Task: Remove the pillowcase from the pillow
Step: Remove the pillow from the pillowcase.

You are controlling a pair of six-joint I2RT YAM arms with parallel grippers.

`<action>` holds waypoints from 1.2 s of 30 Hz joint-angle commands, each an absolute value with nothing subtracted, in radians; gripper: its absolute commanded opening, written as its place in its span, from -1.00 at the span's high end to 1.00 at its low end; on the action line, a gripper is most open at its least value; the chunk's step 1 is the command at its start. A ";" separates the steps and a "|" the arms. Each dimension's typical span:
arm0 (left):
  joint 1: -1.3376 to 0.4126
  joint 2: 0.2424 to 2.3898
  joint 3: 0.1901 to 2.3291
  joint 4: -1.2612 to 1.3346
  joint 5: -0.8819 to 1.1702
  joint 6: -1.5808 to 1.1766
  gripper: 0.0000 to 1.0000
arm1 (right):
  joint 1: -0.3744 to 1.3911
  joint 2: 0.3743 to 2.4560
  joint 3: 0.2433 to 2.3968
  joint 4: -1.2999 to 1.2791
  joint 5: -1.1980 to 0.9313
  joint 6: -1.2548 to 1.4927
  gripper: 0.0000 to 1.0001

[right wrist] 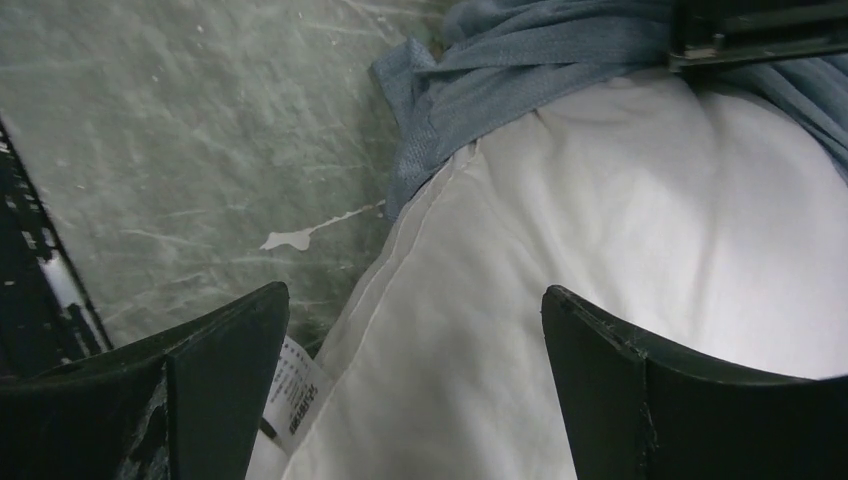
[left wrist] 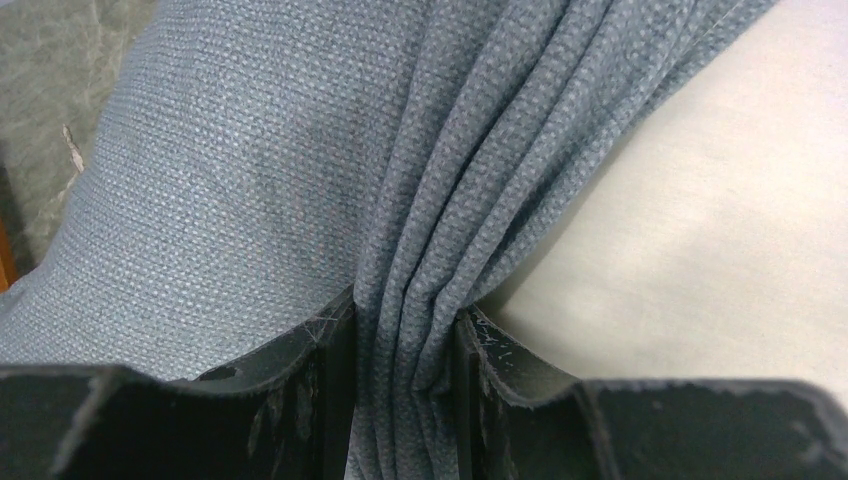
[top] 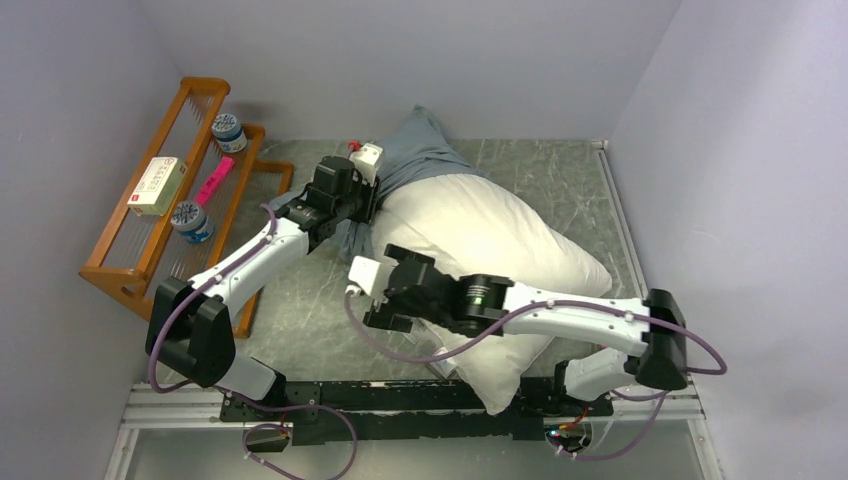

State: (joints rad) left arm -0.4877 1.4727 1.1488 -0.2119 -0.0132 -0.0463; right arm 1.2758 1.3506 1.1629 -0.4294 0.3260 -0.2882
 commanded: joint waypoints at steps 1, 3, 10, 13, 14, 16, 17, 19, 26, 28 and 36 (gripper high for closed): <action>-0.505 1.477 1.129 -0.242 0.072 -0.074 0.19 | 1.317 1.445 1.248 -0.459 0.457 -0.347 -0.99; -0.504 1.476 1.130 -0.242 0.076 -0.072 0.19 | 1.328 1.489 1.269 -0.455 0.475 -0.357 -0.99; -0.505 1.481 1.134 -0.248 0.083 -0.071 0.19 | 1.350 1.660 1.318 -0.459 0.648 -0.389 -1.00; -0.505 1.482 1.136 -0.250 0.086 -0.069 0.19 | 1.353 1.717 1.315 -0.442 0.723 -0.415 -1.00; -0.505 1.482 1.136 -0.251 0.085 -0.068 0.19 | 1.353 1.735 1.310 -0.436 0.759 -0.424 -1.00; -0.505 1.480 1.136 -0.251 0.079 -0.066 0.19 | 1.353 1.773 1.298 -0.421 0.831 -0.447 -1.00; -0.506 1.479 1.136 -0.253 0.077 -0.065 0.19 | 1.353 1.792 1.290 -0.416 0.865 -0.457 -1.00; -0.506 1.477 1.135 -0.253 0.073 -0.063 0.18 | 1.353 1.824 1.274 -0.404 0.915 -0.478 -1.00; -0.510 1.476 1.138 -0.255 0.082 -0.063 0.17 | 1.343 1.842 1.234 -0.376 0.939 -0.496 -0.83; -0.512 1.474 1.136 -0.251 0.086 -0.064 0.17 | 1.335 1.834 1.230 -0.383 0.926 -0.492 -0.64; -0.515 1.456 1.145 -0.267 0.083 -0.047 0.08 | 1.269 1.759 1.203 -0.413 0.878 -0.449 0.70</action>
